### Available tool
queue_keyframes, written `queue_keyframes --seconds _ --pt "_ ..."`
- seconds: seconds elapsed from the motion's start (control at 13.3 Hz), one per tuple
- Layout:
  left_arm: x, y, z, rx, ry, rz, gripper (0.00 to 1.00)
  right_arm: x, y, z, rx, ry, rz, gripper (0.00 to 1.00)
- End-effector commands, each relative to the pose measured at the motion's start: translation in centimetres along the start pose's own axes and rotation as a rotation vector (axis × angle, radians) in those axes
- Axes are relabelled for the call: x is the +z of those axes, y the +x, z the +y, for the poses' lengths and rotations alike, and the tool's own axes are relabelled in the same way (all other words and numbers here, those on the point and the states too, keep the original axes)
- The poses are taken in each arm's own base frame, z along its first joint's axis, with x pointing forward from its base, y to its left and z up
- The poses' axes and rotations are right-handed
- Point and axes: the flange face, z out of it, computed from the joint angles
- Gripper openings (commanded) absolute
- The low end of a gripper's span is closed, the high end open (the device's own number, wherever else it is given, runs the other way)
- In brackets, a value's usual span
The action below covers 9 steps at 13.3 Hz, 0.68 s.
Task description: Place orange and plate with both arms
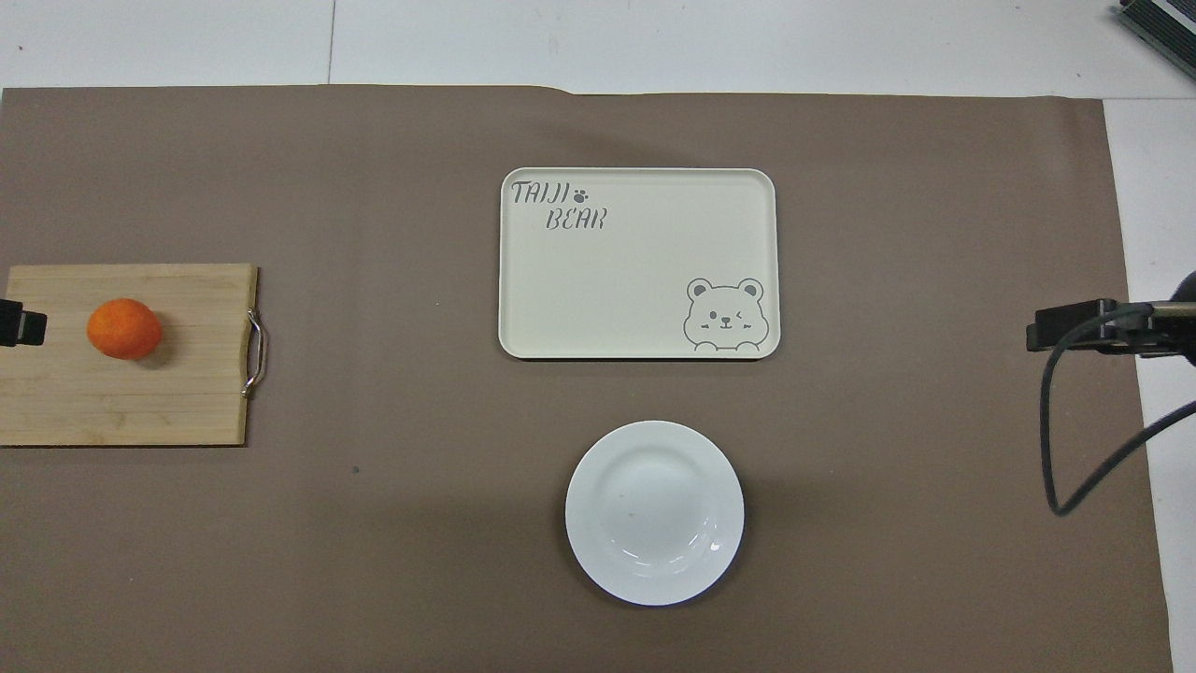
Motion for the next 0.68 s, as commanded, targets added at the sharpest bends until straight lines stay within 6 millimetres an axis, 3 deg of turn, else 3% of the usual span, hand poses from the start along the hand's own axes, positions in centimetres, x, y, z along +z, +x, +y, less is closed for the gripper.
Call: queue_keyframes --seconds 0.0,0.15,0.3,0.6 --pt "0.3 -0.4 -0.2 0.015 0.01 0.003 1.0 -0.2 -0.3 1.2 -0.006 -0.013 0.013 1.0" --pt "0.2 -0.4 -0.2 0.013 0.008 0.008 1.0 -1.8 0.1 1.5 -0.05 -0.026 0.025 1.0" --pt "0.2 -0.4 -0.2 0.009 0.007 0.003 1.0 -2.1 0.8 1.6 -0.046 -0.019 -0.05 1.0" --pt "0.2 -0.4 -0.3 0.008 0.007 0.002 1.0 -2.0 0.9 1.1 -0.065 -0.015 -0.037 1.0"
